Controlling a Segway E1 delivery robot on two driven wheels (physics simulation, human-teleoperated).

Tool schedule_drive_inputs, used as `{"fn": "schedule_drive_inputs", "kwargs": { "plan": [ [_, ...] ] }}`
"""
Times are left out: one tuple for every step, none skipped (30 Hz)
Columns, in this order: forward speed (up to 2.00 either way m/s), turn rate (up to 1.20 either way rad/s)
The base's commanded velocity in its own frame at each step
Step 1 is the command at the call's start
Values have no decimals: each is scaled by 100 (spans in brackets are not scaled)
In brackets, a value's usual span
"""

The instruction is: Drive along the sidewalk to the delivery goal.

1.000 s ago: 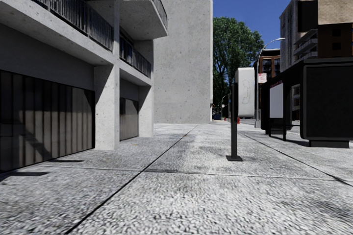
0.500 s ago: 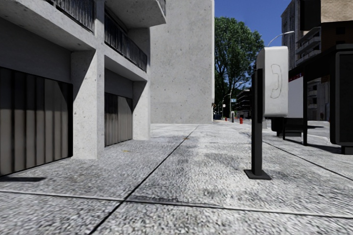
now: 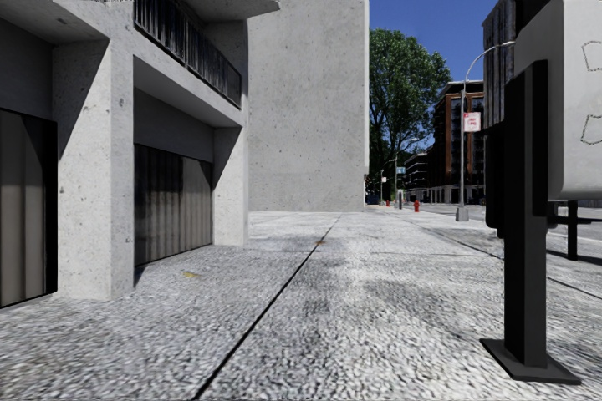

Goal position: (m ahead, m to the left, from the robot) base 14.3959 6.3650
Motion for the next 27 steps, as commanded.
{"fn": "schedule_drive_inputs", "kwargs": {
  "plan": [
    [200,0],
    [200,0],
    [200,0],
    [200,0],
    [200,0],
    [200,0],
    [200,0],
    [200,0],
    [200,0],
    [200,0],
    [200,-17],
    [200,-44],
    [200,-68],
    [200,-93],
    [200,-109],
    [200,-120],
    [200,-120],
    [200,-120],
    [200,-120],
    [200,-65],
    [200,-65],
    [200,-11],
    [200,-1],
    [200,0],
    [200,0],
    [200,0],
    [200,0]
  ]
}}
